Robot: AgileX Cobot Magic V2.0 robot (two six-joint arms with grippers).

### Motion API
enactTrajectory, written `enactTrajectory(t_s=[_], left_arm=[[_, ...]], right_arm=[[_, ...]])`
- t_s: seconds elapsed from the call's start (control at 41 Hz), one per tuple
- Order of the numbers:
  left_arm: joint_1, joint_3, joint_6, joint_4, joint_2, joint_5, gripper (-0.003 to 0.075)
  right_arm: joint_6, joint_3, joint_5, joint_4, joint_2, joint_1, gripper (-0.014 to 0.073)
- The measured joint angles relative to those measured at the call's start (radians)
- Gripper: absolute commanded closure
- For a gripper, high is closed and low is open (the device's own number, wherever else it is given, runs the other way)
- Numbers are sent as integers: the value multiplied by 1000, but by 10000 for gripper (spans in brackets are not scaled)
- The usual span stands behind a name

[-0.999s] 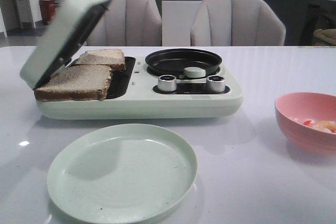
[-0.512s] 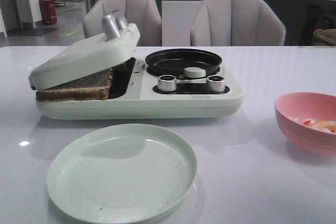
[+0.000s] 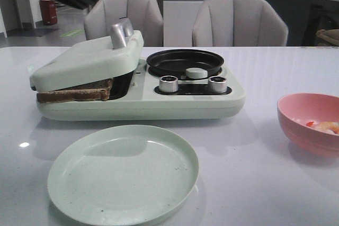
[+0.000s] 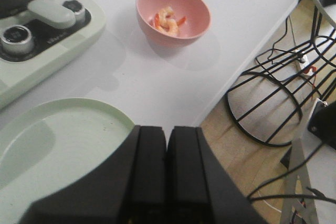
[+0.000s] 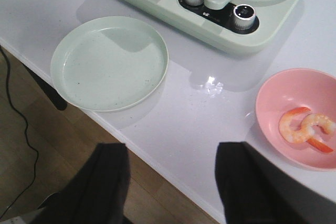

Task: Make breakfast with bread and shrimp
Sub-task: 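Move the right gripper to the pink bowl and grasp its rim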

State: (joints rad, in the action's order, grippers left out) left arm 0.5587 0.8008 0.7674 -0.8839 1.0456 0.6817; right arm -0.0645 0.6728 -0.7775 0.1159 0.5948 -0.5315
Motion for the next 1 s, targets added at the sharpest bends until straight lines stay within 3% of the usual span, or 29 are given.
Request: enactTrajectory(t_s=[0.244, 0.585, 0.999], left_arm=[[55, -114, 4, 0, -144, -8, 621], [55, -126, 6, 0, -179, -12, 621], [55, -126, 7, 0, -177, -12, 621]], right_arm=[[0, 0, 7, 0, 0, 0, 126], [14, 13, 25, -35, 61, 38, 126], [56, 222, -174, -82, 505, 506, 126]])
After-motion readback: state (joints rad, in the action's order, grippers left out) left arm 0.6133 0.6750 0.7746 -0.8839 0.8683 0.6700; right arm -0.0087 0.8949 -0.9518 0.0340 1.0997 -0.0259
